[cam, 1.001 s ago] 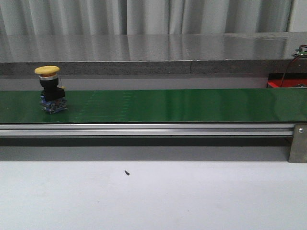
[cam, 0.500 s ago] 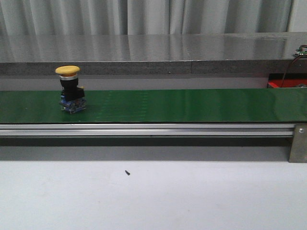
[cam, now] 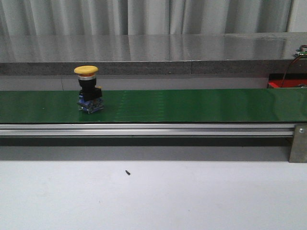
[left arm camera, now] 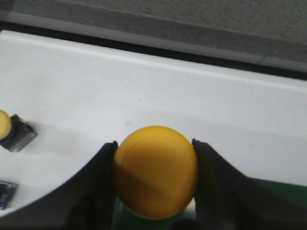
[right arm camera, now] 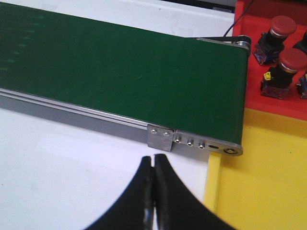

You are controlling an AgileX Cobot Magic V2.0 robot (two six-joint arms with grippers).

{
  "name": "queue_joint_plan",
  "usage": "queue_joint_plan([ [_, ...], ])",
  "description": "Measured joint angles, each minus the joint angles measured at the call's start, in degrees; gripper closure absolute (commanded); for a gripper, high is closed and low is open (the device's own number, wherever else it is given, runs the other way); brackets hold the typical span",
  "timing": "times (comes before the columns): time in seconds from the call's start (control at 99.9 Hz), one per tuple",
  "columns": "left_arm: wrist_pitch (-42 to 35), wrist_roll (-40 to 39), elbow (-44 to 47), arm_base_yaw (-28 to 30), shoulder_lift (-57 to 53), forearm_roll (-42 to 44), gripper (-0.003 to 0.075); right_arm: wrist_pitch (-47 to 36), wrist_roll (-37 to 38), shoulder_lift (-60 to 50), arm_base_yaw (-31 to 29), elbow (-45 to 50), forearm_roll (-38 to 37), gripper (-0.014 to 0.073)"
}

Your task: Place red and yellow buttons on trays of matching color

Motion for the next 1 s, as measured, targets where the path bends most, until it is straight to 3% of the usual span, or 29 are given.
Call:
queue_joint_plan([
  [0.41,-5.2,0.1,18.5,-6.7,-7.1,-0.5,0.0608,0.0,0.0,0.0,0.0,0.0,0.0,0.069],
  [0.751,-10.9,0.1,26.6,-9.1,-7.3,-0.9,0.0594,0.0,0.0,0.0,0.0,0.0,0.0,0.069],
  [0.861,-11.4,0.2,27.1,-9.2,-7.4,-1.1,0.0514,0.0,0.0,0.0,0.0,0.0,0.0,0.069],
  [1.001,-11.7,1.0,27.2,-9.5,-7.5,-1.5,0.0293,0.0,0.0,0.0,0.0,0.0,0.0,0.069],
])
